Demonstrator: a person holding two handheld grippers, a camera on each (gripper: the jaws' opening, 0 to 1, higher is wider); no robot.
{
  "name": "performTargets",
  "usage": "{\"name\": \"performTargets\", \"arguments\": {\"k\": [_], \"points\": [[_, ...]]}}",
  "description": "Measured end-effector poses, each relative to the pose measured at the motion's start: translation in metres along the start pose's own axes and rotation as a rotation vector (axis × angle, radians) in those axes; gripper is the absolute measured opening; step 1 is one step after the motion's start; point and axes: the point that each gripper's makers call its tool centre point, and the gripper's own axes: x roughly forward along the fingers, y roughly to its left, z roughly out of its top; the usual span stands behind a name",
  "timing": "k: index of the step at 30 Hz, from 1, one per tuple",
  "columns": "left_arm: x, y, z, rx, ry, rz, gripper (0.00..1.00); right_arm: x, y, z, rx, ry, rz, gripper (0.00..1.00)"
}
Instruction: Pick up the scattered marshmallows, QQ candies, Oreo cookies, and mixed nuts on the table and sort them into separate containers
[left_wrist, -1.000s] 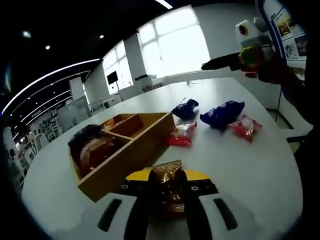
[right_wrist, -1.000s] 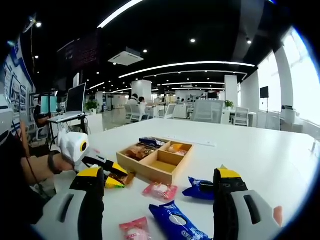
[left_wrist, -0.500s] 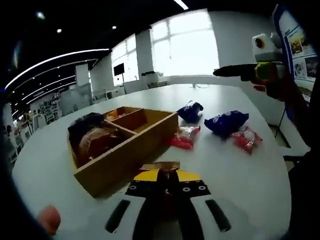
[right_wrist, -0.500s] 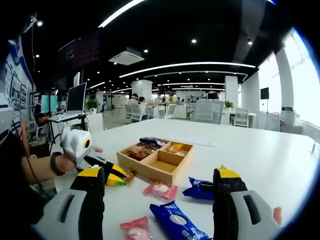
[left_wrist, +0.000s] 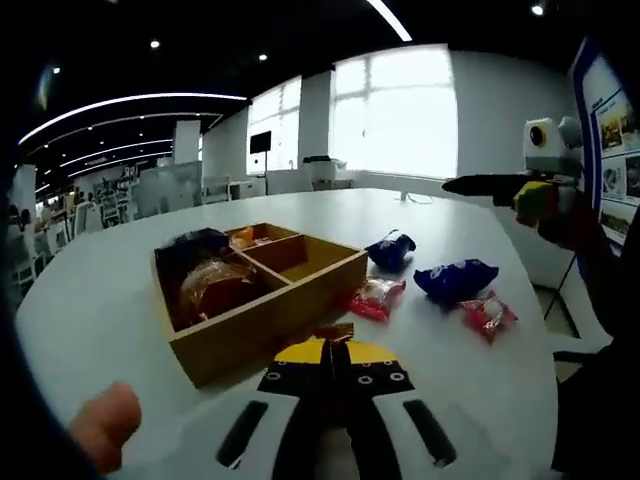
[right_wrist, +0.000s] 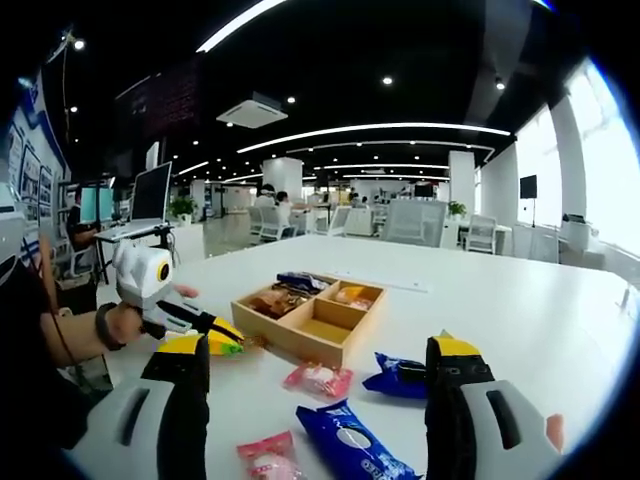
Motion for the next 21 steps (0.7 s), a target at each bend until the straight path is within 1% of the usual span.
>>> {"name": "performTargets", "arguments": {"k": [3, 7, 8, 11, 17, 21], "points": [[-0.004, -0.003, 0.006, 0.019, -0.016, 0.005, 0.09, 0.001, 0.000, 0.000, 0.000, 0.001, -0.002, 0.85], [-0.009, -0.008, 0.018, 0.044, -0.038, -0.005, 0.09, 0.001, 0.000, -0.001, 0.001, 0.003, 0.000, 0.85], [-0.010, -0.006, 0.018, 0.046, -0.040, -0.007, 0.09, 0.002, 0.000, -0.001, 0.001, 0.003, 0.000, 0.85], [-0.015, -0.009, 0.022, 0.050, -0.044, -0.006, 0.09, 0.002, 0.000, -0.001, -0.001, 0.003, 0.001, 0.85], [-0.032, -0.017, 0.031, 0.072, -0.058, -0.003, 0.09, 0.001, -0.002, -0.002, 0.001, 0.006, -0.008, 0.85], [-0.041, -0.018, 0.032, 0.075, -0.054, -0.002, 0.09, 0.000, -0.002, -0.002, 0.001, 0.000, -0.005, 0.85]]}}
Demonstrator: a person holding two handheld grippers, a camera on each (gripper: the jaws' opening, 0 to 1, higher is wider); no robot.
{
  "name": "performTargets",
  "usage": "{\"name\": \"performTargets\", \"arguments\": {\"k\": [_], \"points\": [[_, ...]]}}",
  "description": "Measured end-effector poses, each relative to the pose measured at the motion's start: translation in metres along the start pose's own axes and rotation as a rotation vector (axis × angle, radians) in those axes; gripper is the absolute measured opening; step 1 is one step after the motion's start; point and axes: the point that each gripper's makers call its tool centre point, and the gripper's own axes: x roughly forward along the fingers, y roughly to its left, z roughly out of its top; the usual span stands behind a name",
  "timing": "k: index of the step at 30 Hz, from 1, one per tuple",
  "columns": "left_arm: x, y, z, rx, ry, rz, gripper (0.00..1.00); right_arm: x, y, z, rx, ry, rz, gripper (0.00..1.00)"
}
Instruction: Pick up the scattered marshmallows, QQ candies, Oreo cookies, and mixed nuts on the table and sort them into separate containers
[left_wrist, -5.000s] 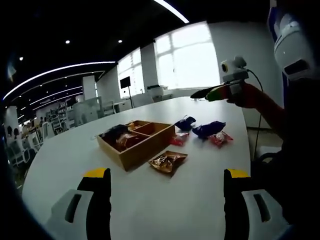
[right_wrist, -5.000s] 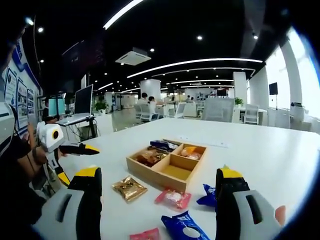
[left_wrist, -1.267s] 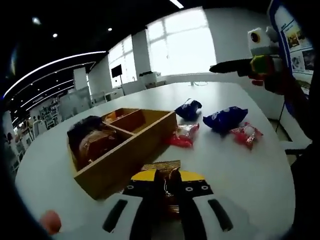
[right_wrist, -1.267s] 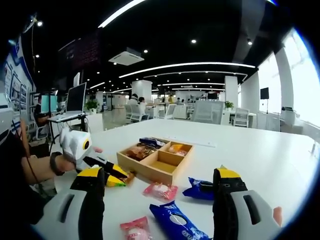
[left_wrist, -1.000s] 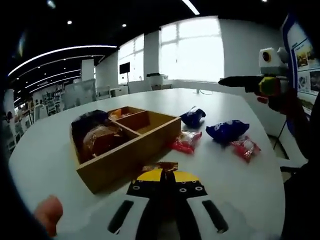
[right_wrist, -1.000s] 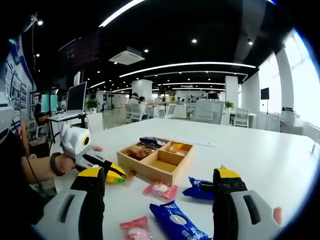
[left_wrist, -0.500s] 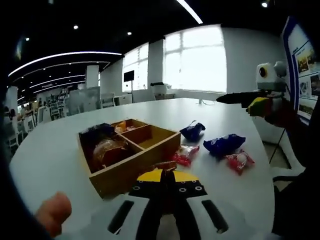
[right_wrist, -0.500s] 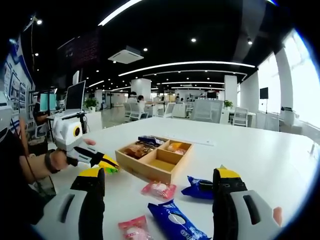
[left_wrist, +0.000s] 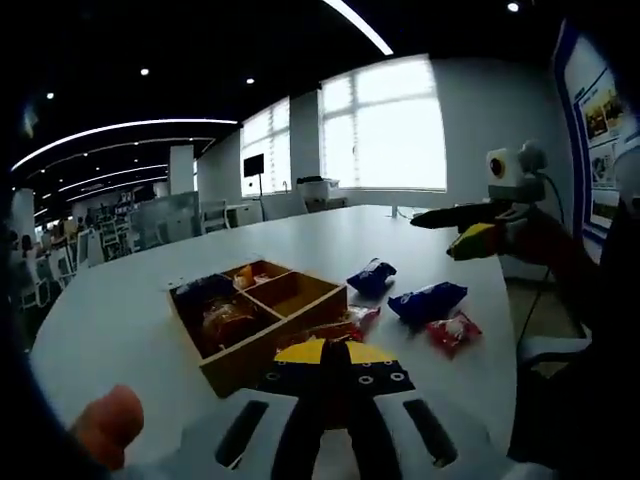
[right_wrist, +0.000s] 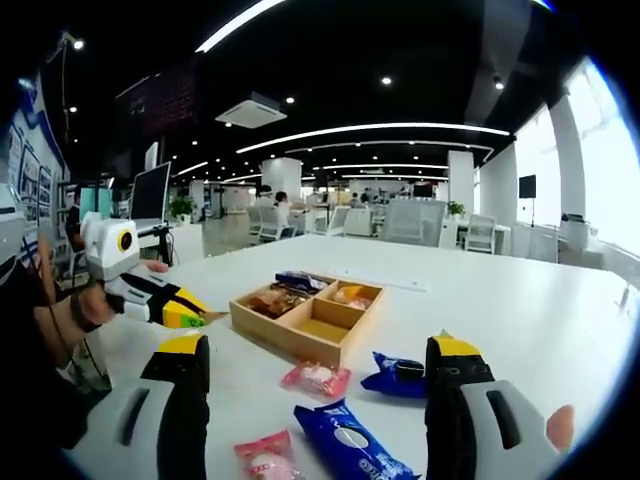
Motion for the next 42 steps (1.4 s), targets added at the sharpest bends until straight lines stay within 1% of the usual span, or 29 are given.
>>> {"name": "performTargets", "arguments": {"k": [6, 13, 18, 25, 35, 42], "points": [[-0.012, 0.002, -0.003, 0.013, 0.018, 0.015, 0.09, 0.004, 0.003, -0.001, 0.004, 0.002, 0.010, 0.85], [-0.025, 0.009, -0.007, 0.003, 0.026, 0.041, 0.09, 0.004, 0.003, 0.000, 0.000, 0.003, 0.013, 0.85], [-0.032, 0.012, -0.003, 0.006, 0.019, 0.054, 0.09, 0.002, 0.002, 0.001, -0.001, 0.001, 0.010, 0.85], [-0.035, 0.015, -0.002, 0.018, 0.013, 0.067, 0.09, 0.003, 0.005, 0.002, -0.007, 0.001, 0.017, 0.85], [-0.036, 0.017, -0.004, 0.001, 0.023, 0.069, 0.09, 0.004, 0.005, 0.000, -0.010, 0.009, 0.017, 0.85], [-0.035, 0.018, -0.003, 0.003, 0.015, 0.071, 0.09, 0.004, 0.005, -0.002, -0.008, 0.014, 0.017, 0.84]]}}
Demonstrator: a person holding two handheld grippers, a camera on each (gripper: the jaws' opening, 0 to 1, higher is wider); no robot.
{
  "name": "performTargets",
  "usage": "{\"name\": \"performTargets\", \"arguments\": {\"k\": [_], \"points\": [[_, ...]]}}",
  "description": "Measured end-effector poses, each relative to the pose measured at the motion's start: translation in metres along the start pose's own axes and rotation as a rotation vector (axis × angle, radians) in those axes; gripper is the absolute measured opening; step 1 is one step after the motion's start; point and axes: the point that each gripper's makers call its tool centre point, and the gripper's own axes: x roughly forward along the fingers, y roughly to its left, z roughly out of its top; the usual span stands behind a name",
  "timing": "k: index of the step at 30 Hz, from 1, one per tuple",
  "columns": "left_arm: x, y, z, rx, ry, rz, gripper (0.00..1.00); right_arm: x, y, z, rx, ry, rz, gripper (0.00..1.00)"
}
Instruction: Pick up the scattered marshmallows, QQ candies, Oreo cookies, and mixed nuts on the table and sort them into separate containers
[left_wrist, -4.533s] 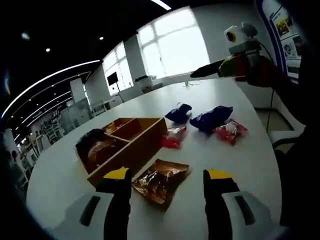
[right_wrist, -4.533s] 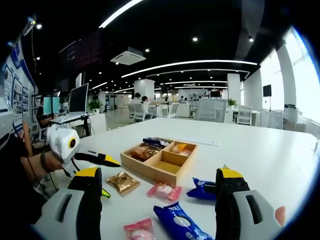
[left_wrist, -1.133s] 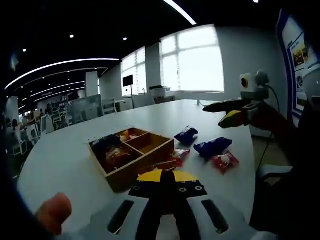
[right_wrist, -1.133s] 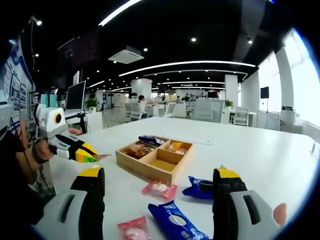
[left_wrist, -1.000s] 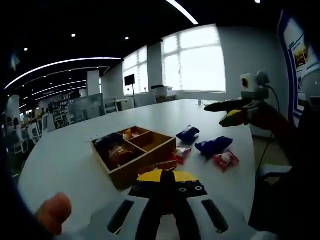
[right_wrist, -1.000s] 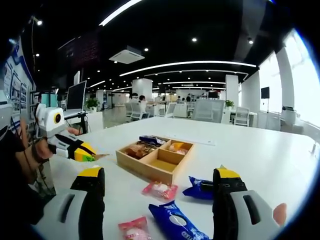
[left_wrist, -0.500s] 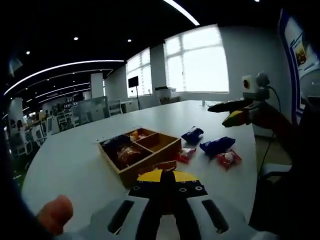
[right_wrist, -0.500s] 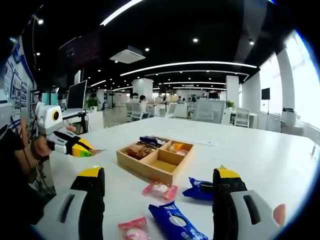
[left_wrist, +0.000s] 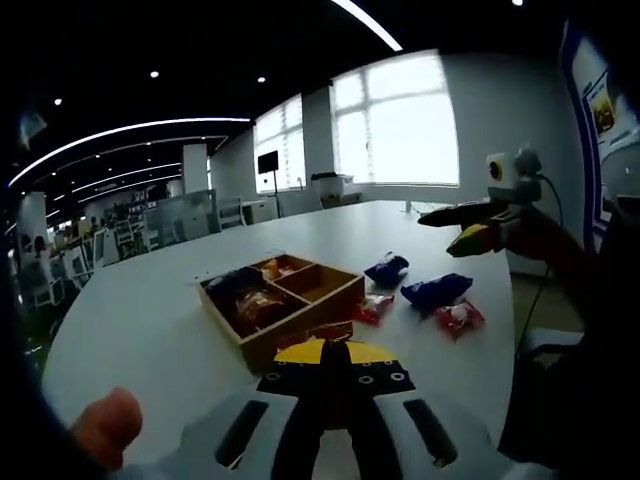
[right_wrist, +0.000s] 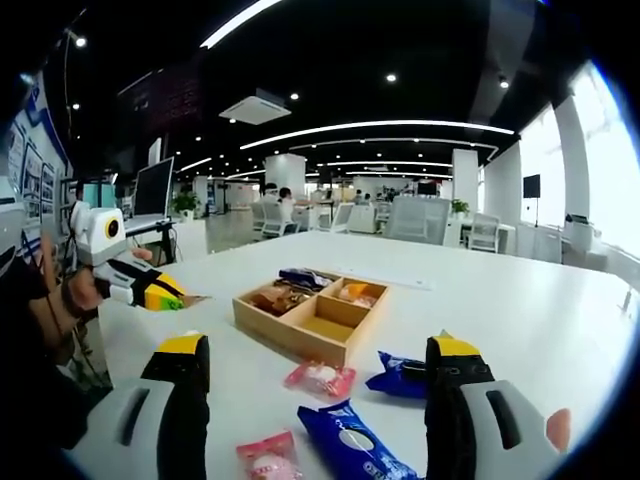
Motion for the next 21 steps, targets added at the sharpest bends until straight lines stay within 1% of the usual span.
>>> {"name": "performTargets", "arguments": {"k": [12, 15, 18, 21], "points": [[-0.001, 0.003, 0.004, 0.003, -0.009, 0.004, 0.09, 0.001, 0.002, -0.001, -0.004, 0.003, 0.006, 0.84], [-0.002, 0.003, 0.008, 0.001, -0.014, 0.001, 0.09, 0.001, 0.002, -0.002, -0.006, 0.008, 0.004, 0.84], [-0.002, 0.001, 0.015, -0.008, -0.032, -0.011, 0.09, 0.000, 0.001, -0.003, -0.009, 0.009, 0.001, 0.84], [-0.001, 0.000, 0.019, 0.002, -0.037, -0.010, 0.09, 0.000, 0.001, -0.002, -0.011, 0.006, -0.002, 0.84]]}}
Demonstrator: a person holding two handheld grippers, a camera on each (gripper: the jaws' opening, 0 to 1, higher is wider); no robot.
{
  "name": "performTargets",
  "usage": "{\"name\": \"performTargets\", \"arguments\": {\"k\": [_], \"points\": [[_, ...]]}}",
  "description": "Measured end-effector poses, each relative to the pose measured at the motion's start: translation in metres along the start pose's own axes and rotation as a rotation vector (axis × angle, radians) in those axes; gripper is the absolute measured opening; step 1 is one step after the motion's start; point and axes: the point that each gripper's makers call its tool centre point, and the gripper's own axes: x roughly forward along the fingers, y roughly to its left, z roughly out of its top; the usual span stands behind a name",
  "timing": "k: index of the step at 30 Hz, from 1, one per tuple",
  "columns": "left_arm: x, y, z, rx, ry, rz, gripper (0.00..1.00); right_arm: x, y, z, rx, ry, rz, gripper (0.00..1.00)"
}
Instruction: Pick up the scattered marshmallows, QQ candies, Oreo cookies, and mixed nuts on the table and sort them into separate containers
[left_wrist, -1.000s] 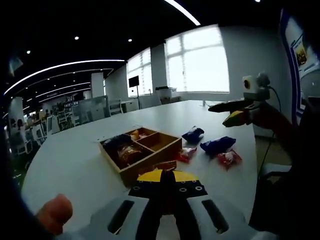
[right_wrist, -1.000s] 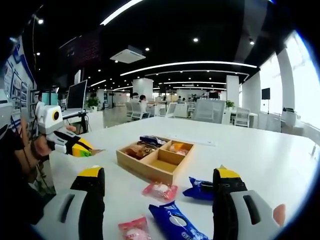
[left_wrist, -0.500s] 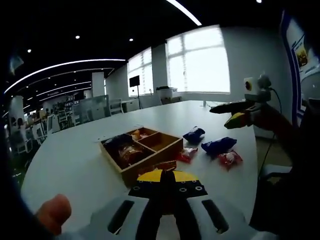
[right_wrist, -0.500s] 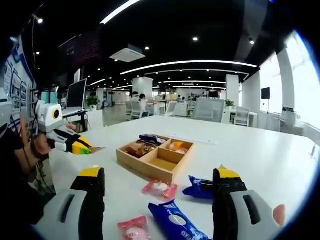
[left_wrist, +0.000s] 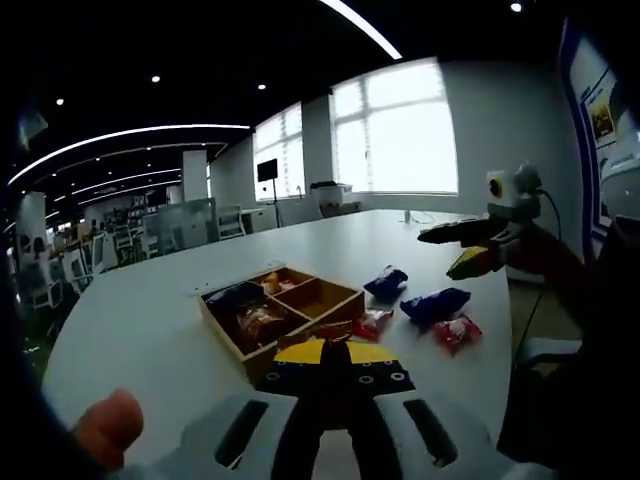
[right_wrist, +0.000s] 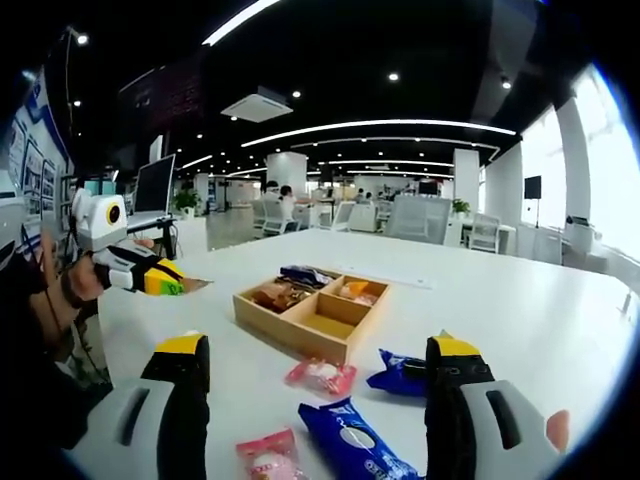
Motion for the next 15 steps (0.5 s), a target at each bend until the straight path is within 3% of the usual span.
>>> {"name": "performTargets", "arguments": {"k": [15], "points": [[0.005, 0.008, 0.018, 0.033, -0.016, 0.000, 0.09, -0.002, -0.001, 0.000, -0.013, 0.000, -0.003, 0.85]]}}
